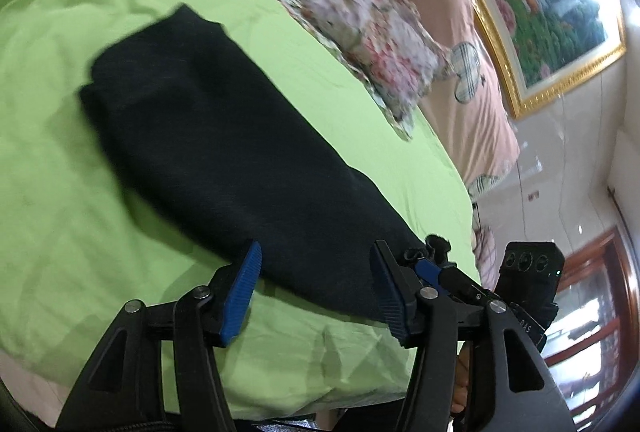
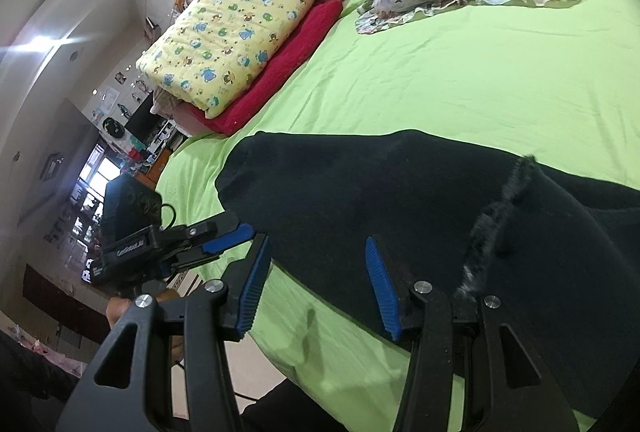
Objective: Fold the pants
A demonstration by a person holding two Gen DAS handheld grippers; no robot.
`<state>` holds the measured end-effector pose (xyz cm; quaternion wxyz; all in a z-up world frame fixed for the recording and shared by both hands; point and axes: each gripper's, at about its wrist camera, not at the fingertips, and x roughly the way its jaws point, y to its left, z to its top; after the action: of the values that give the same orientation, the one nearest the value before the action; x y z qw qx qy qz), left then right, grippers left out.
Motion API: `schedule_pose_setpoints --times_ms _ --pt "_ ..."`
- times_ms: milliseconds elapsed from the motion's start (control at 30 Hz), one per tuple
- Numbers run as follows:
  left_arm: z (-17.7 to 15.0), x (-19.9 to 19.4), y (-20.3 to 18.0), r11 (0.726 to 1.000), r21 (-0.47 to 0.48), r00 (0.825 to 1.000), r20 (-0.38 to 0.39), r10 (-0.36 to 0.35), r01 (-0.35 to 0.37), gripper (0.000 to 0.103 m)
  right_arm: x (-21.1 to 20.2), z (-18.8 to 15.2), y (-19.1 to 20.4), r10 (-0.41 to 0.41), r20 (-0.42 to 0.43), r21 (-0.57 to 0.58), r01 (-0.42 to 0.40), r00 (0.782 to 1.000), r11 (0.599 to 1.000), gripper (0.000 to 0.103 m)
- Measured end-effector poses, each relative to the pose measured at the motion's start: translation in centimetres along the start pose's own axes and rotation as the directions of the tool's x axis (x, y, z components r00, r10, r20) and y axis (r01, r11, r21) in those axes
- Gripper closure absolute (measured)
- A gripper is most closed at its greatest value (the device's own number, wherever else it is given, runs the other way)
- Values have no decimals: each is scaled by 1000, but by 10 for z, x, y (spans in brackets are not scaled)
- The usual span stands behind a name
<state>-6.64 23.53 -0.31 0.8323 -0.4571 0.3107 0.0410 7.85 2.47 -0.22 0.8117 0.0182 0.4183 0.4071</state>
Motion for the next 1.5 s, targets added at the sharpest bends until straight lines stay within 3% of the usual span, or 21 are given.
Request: schedule_pose_setpoints --times_ms 467,967,1300,1500 --pt "9 -40 49 988 -124 990 104 100 -87 46 33 25 23 33 -47 -62 -36 998 997 47" --pt "26 -35 85 974 -216 989 114 91 -64 46 92 70 45 42 -137 -134 -61 990 989 47" --pt "33 -29 97 966 -257 990 122 76 -42 46 150 104 53 32 -260 -198 -85 965 976 47" --pt "37 -26 99 960 -279 988 135 72 -32 46 189 120 68 11 -348 -313 -128 937 941 47"
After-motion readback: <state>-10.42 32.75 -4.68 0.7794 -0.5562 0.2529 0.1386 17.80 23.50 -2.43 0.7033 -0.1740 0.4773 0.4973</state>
